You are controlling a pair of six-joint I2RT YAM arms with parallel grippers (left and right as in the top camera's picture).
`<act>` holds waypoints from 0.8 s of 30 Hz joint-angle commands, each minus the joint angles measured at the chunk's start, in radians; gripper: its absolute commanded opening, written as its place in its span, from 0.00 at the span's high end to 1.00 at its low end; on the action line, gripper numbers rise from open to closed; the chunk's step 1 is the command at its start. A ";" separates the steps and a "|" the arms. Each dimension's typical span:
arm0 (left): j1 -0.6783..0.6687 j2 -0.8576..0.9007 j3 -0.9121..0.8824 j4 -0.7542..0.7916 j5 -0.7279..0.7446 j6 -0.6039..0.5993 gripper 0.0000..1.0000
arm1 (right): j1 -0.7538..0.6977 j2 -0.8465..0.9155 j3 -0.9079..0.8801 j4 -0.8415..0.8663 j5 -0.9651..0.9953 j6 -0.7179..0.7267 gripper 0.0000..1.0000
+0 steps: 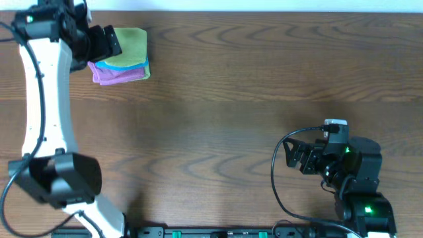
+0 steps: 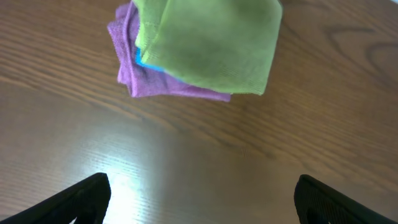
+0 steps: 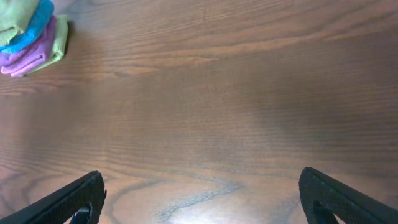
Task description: Fold the cloth
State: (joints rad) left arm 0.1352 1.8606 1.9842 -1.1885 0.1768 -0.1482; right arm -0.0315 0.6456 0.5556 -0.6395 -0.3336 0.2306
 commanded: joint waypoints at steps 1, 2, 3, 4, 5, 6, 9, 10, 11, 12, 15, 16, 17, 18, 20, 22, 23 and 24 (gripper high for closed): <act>0.001 -0.106 -0.132 0.053 -0.024 0.022 0.04 | -0.010 -0.004 -0.002 -0.001 -0.007 0.012 0.01; 0.001 -0.136 -0.175 0.076 -0.028 0.021 0.04 | -0.010 -0.004 -0.003 -0.001 -0.007 0.012 0.01; 0.001 -0.177 -0.233 0.108 -0.029 0.022 0.05 | -0.010 -0.004 -0.002 -0.001 -0.007 0.012 0.01; 0.001 -0.204 -0.269 0.128 -0.031 0.022 0.04 | -0.010 -0.004 -0.002 -0.001 -0.007 0.012 0.01; 0.001 -0.240 -0.317 0.154 -0.031 0.022 0.04 | -0.010 -0.004 -0.002 -0.001 -0.007 0.012 0.01; 0.001 -0.267 -0.352 0.174 -0.031 0.022 0.04 | -0.010 -0.004 -0.002 -0.001 -0.007 0.012 0.01; 0.001 -0.380 -0.499 0.257 -0.032 0.021 0.05 | -0.010 -0.004 -0.002 -0.001 -0.007 0.012 0.01; 0.001 -0.418 -0.549 0.286 -0.032 0.022 0.05 | -0.010 -0.004 -0.003 -0.001 -0.007 0.012 0.01; 0.001 -0.451 -0.593 0.310 -0.032 0.022 0.05 | -0.010 -0.004 -0.002 -0.001 -0.007 0.012 0.01; 0.001 -0.483 -0.636 0.333 -0.034 0.022 0.04 | -0.010 -0.004 -0.002 -0.001 -0.007 0.012 0.01; 0.001 -0.587 -0.774 0.410 -0.043 0.021 0.05 | -0.010 -0.004 -0.002 -0.001 -0.007 0.012 0.01; 0.001 -0.627 -0.826 0.435 -0.047 0.021 0.05 | -0.010 -0.004 -0.002 -0.001 -0.007 0.012 0.01; 0.001 -0.665 -0.876 0.461 -0.047 0.021 0.05 | -0.010 -0.004 -0.003 -0.001 -0.007 0.012 0.01; 0.001 -0.704 -0.927 0.488 -0.047 0.021 0.05 | -0.010 -0.004 -0.002 -0.001 -0.007 0.012 0.01; 0.001 -0.782 -1.026 0.533 -0.047 0.021 0.05 | -0.010 -0.004 -0.002 -0.001 -0.007 0.012 0.01; 0.001 -0.863 -1.120 0.567 -0.046 0.021 0.05 | -0.010 -0.004 -0.002 -0.001 -0.007 0.012 0.01; 0.001 -0.899 -1.161 0.578 -0.046 0.020 0.05 | -0.010 -0.004 -0.002 -0.001 -0.007 0.012 0.01; 0.001 -0.941 -1.208 0.589 -0.046 0.016 0.05 | -0.010 -0.004 -0.002 -0.001 -0.007 0.012 0.01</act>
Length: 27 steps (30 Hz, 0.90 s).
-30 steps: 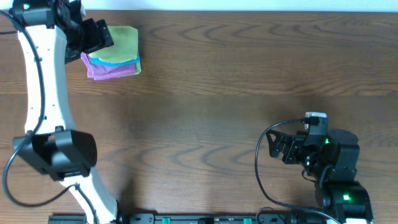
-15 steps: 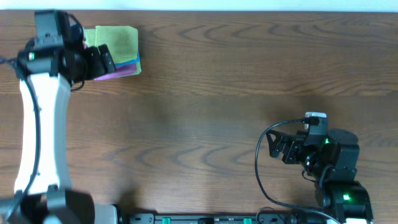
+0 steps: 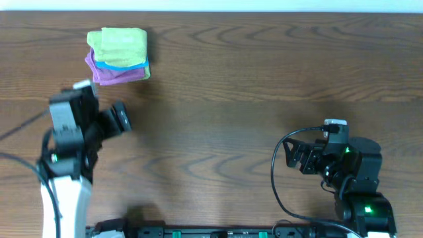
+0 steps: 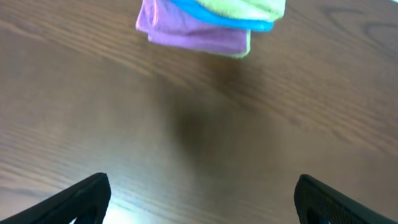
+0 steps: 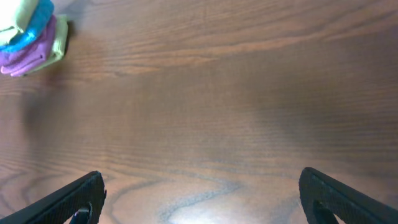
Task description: Fold the cloth
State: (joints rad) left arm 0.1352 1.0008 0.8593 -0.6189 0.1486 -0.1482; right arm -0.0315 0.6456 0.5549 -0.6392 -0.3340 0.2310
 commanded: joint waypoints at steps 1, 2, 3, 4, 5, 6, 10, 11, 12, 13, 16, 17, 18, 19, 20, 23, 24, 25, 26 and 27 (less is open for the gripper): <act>0.001 -0.114 -0.117 0.026 -0.018 0.013 0.04 | -0.010 -0.004 -0.002 -0.002 -0.007 0.011 0.01; 0.001 -0.151 -0.155 0.029 -0.018 0.013 0.04 | -0.010 -0.004 -0.002 -0.002 -0.007 0.011 0.01; 0.001 -0.193 -0.194 0.029 -0.018 0.013 0.05 | -0.010 -0.004 -0.002 -0.002 -0.007 0.011 0.01; 0.001 -0.239 -0.232 0.029 -0.018 0.013 0.04 | -0.010 -0.004 -0.002 -0.002 -0.007 0.011 0.01; 0.001 -0.277 -0.263 0.028 -0.018 0.013 0.05 | -0.010 -0.004 -0.002 -0.002 -0.007 0.011 0.01; 0.001 -0.326 -0.300 0.028 -0.018 0.013 0.05 | -0.010 -0.004 -0.002 -0.002 -0.007 0.011 0.01; 0.001 -0.453 -0.386 0.025 -0.019 0.014 0.05 | -0.010 -0.004 -0.002 -0.002 -0.007 0.011 0.01; 0.001 -0.483 -0.407 0.023 -0.022 0.014 0.05 | -0.010 -0.004 -0.002 -0.002 -0.007 0.011 0.01; 0.001 -0.507 -0.423 0.020 -0.024 0.014 0.05 | -0.010 -0.004 -0.002 -0.002 -0.007 0.011 0.01; 0.001 -0.534 -0.441 0.015 -0.026 0.014 0.04 | -0.010 -0.004 -0.002 -0.002 -0.007 0.011 0.01; 0.001 -0.609 -0.495 -0.003 -0.026 0.014 0.04 | -0.010 -0.004 -0.002 -0.002 -0.007 0.011 0.01; 0.000 -0.634 -0.512 -0.014 -0.026 0.014 0.05 | -0.010 -0.004 -0.002 -0.002 -0.007 0.011 0.01; 0.000 -0.659 -0.529 -0.020 -0.026 0.014 0.05 | -0.010 -0.004 -0.002 -0.002 -0.007 0.011 0.01; 0.000 -0.683 -0.545 -0.027 -0.026 0.014 0.04 | -0.010 -0.004 -0.002 -0.002 -0.007 0.011 0.01; 0.000 -0.705 -0.557 -0.039 -0.026 0.014 0.05 | -0.010 -0.004 -0.002 -0.002 -0.007 0.011 0.01; 0.000 -0.764 -0.578 -0.082 -0.029 0.040 0.04 | -0.010 -0.004 -0.002 -0.002 -0.007 0.011 0.01; 0.000 -0.782 -0.581 -0.095 -0.029 0.056 0.04 | -0.010 -0.004 -0.002 -0.002 -0.007 0.011 0.01; 0.000 -0.798 -0.583 -0.111 -0.029 0.072 0.05 | -0.010 -0.004 -0.002 -0.002 -0.007 0.011 0.01; 0.000 -0.810 -0.583 -0.124 -0.029 0.088 0.05 | -0.010 -0.004 -0.002 -0.002 -0.007 0.011 0.01; -0.003 -0.823 -0.583 -0.140 -0.029 0.103 0.04 | -0.010 -0.004 -0.002 -0.002 -0.007 0.011 0.01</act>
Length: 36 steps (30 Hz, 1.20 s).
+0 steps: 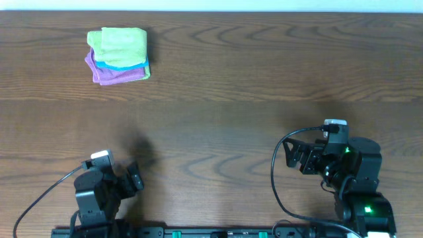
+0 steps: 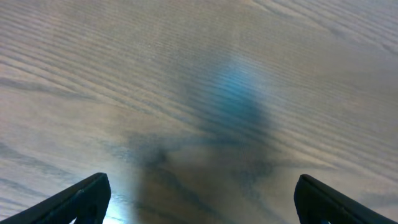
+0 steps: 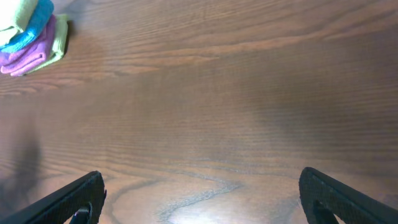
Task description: Fold the cloth
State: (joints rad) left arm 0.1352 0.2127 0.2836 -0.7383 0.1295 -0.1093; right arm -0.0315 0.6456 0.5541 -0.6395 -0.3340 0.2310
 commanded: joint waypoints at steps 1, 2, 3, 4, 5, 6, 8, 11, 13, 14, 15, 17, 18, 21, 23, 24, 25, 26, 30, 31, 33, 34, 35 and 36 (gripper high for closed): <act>-0.007 -0.045 -0.007 -0.033 -0.010 0.074 0.05 | -0.010 -0.004 -0.001 -0.001 -0.007 0.011 0.01; -0.014 -0.056 -0.007 -0.047 -0.011 0.086 0.05 | -0.010 -0.004 -0.001 -0.001 -0.007 0.011 0.01; -0.023 -0.066 -0.007 -0.061 -0.013 0.092 0.05 | -0.010 -0.004 -0.001 -0.001 -0.007 0.011 0.01; -0.032 -0.073 -0.007 -0.072 -0.023 0.092 0.05 | -0.010 -0.004 -0.001 -0.001 -0.007 0.011 0.01; -0.042 -0.078 -0.007 -0.079 -0.030 0.092 0.04 | -0.010 -0.004 -0.001 -0.001 -0.007 0.011 0.01; -0.058 -0.085 -0.007 -0.087 -0.041 0.093 0.05 | -0.010 -0.004 -0.001 -0.001 -0.007 0.011 0.01; -0.072 -0.095 -0.007 -0.101 -0.058 0.092 0.04 | -0.010 -0.004 -0.001 -0.001 -0.007 0.011 0.01; -0.079 -0.121 -0.009 -0.123 -0.063 0.096 0.04 | -0.010 -0.004 -0.001 -0.001 -0.007 0.011 0.01; -0.079 -0.145 -0.016 -0.132 -0.063 0.096 0.05 | -0.010 -0.004 -0.001 -0.001 -0.007 0.011 0.01; -0.079 -0.154 -0.021 -0.135 -0.062 0.095 0.05 | -0.010 -0.004 -0.001 -0.001 -0.007 0.011 0.01; -0.079 -0.164 -0.025 -0.142 -0.062 0.095 0.05 | -0.010 -0.004 -0.001 -0.001 -0.007 0.011 0.01; -0.079 -0.181 -0.033 -0.156 -0.062 0.095 0.05 | -0.010 -0.004 -0.001 -0.001 -0.007 0.011 0.01; -0.079 -0.189 -0.035 -0.164 -0.062 0.095 0.04 | -0.010 -0.004 -0.001 -0.001 -0.007 0.011 0.01; -0.077 -0.204 -0.035 -0.170 -0.066 0.096 0.05 | -0.010 -0.004 -0.001 -0.001 -0.007 0.011 0.01; -0.077 -0.209 -0.035 -0.170 -0.080 0.095 0.05 | -0.010 -0.004 -0.001 -0.001 -0.007 0.011 0.01; -0.077 -0.209 -0.035 -0.170 -0.087 0.095 0.05 | -0.010 -0.004 -0.001 -0.001 -0.007 0.011 0.01; -0.077 -0.209 -0.035 -0.170 -0.090 0.095 0.05 | -0.010 -0.004 -0.001 -0.001 -0.007 0.011 0.01; -0.077 -0.209 -0.035 -0.170 -0.093 0.095 0.05 | -0.010 -0.004 -0.001 -0.001 -0.007 0.011 0.01; -0.077 -0.209 -0.035 -0.170 -0.104 0.095 0.04 | -0.010 -0.004 -0.001 -0.001 -0.007 0.011 0.01; -0.077 -0.209 -0.035 -0.170 -0.104 0.095 0.05 | -0.010 -0.004 -0.001 -0.001 -0.007 0.011 0.01; -0.077 -0.209 -0.035 -0.170 -0.104 0.095 0.05 | -0.010 -0.004 -0.001 -0.001 -0.007 0.011 0.01; -0.077 -0.209 -0.035 -0.170 -0.104 0.095 0.05 | -0.010 -0.004 -0.001 -0.001 -0.007 0.011 0.01; -0.077 -0.209 -0.035 -0.170 -0.104 0.095 0.05 | -0.010 -0.004 -0.001 -0.001 -0.007 0.011 0.01; -0.077 -0.209 -0.035 -0.170 -0.104 0.095 0.05 | -0.010 -0.004 -0.001 -0.001 -0.007 0.011 0.01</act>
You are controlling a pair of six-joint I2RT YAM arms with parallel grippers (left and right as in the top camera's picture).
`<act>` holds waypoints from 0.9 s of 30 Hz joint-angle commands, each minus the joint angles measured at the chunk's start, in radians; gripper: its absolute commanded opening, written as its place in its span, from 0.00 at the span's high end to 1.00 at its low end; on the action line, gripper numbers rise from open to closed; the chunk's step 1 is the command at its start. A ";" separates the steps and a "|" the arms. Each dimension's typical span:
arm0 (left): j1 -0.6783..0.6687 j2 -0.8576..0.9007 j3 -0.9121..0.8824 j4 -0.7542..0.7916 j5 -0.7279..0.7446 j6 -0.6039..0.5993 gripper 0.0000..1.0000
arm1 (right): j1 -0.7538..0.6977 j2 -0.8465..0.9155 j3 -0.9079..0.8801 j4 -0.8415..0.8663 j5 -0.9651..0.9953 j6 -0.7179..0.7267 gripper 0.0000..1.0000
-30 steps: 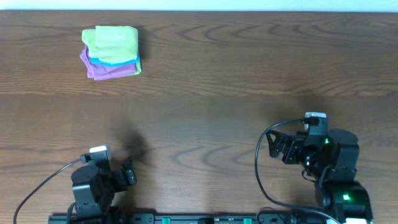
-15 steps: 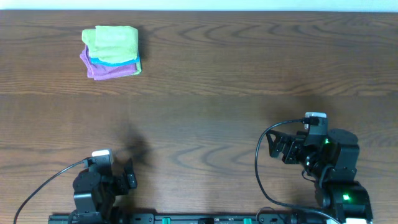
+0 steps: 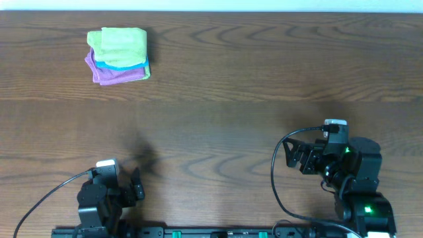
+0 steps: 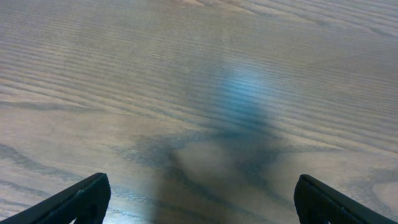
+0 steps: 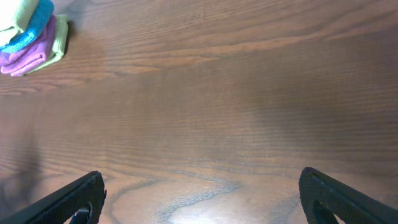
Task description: Fold the cloth
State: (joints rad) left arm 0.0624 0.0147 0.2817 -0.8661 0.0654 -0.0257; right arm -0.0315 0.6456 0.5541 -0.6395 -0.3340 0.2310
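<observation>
A stack of folded cloths, green on top of blue and purple, lies at the table's far left corner; its edge also shows at the top left in the right wrist view. My left gripper is drawn back at the near left edge, open and empty, far from the stack. Over bare wood at the near right, my right gripper stands open with nothing between its fingers.
The brown wooden table spreads between the stack and both arms. Black cables loop by the right arm's base. A dark rail runs along the near edge.
My left arm has drawn back slightly further toward the near edge. The cloth stack and the right arm have not moved.
My left gripper was open right beside the folded stack at the far left corner. It then stood back from the stack, midway down the left side. Later it was at the near left edge, where it remains. The right arm stayed still throughout.
</observation>
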 commanded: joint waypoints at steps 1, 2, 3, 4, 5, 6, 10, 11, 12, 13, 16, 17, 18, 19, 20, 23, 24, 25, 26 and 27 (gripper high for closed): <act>-0.004 -0.011 -0.034 -0.042 -0.040 0.012 0.05 | -0.010 -0.004 -0.001 -0.001 -0.007 0.011 0.01; -0.004 -0.011 -0.034 -0.042 -0.040 0.012 0.04 | -0.010 -0.004 -0.001 -0.001 -0.007 0.011 0.01; -0.004 -0.011 -0.034 -0.042 -0.040 0.012 0.05 | -0.010 -0.004 -0.001 -0.001 -0.007 0.011 0.01; -0.004 -0.011 -0.034 -0.042 -0.040 0.012 0.05 | -0.010 -0.004 -0.001 -0.001 -0.007 0.011 0.01; -0.004 -0.011 -0.033 -0.042 -0.040 0.012 0.05 | -0.010 -0.004 -0.001 -0.001 -0.007 0.011 0.01; -0.004 -0.011 -0.034 -0.042 -0.040 0.012 0.05 | -0.010 -0.004 -0.001 -0.001 -0.007 0.011 0.01; -0.004 -0.011 -0.034 -0.042 -0.040 0.012 0.04 | -0.010 -0.004 -0.001 -0.001 -0.007 0.011 0.01; -0.004 -0.011 -0.033 -0.042 -0.040 0.012 0.04 | -0.010 -0.004 -0.001 -0.001 -0.007 0.011 0.01; -0.004 -0.011 -0.034 -0.042 -0.040 0.012 0.05 | -0.010 -0.004 -0.001 -0.001 -0.007 0.011 0.01; -0.004 -0.011 -0.034 -0.042 -0.040 0.012 0.04 | -0.010 -0.004 -0.001 -0.001 -0.007 0.011 0.01; -0.004 -0.011 -0.034 -0.042 -0.040 0.012 0.05 | -0.010 -0.004 -0.001 -0.001 -0.007 0.011 0.01; -0.004 -0.011 -0.034 -0.042 -0.040 0.012 0.05 | -0.009 -0.006 -0.001 -0.001 -0.007 0.011 0.01; -0.004 -0.011 -0.034 -0.042 -0.040 0.012 0.05 | -0.007 -0.013 -0.001 -0.002 -0.006 0.009 0.01; -0.004 -0.011 -0.034 -0.042 -0.040 0.012 0.05 | -0.006 -0.019 -0.001 -0.016 -0.001 -0.015 0.01; -0.004 -0.011 -0.034 -0.042 -0.040 0.012 0.05 | -0.006 -0.029 -0.001 -0.034 0.025 -0.048 0.01; -0.004 -0.011 -0.034 -0.042 -0.040 0.012 0.05 | -0.006 -0.072 -0.015 -0.076 0.134 -0.066 0.01; -0.004 -0.011 -0.034 -0.042 -0.040 0.012 0.05 | -0.006 -0.092 -0.029 -0.080 0.158 -0.084 0.01; -0.004 -0.011 -0.034 -0.042 -0.040 0.012 0.05 | -0.006 -0.118 -0.051 -0.079 0.168 -0.127 0.01; -0.004 -0.011 -0.034 -0.042 -0.040 0.012 0.05 | -0.006 -0.145 -0.075 -0.077 0.174 -0.167 0.01; -0.004 -0.011 -0.034 -0.042 -0.040 0.012 0.05 | -0.006 -0.194 -0.120 -0.065 0.178 -0.220 0.01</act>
State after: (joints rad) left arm 0.0624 0.0143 0.2813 -0.8665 0.0593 -0.0257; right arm -0.0315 0.5224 0.5068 -0.7124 -0.2226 0.1394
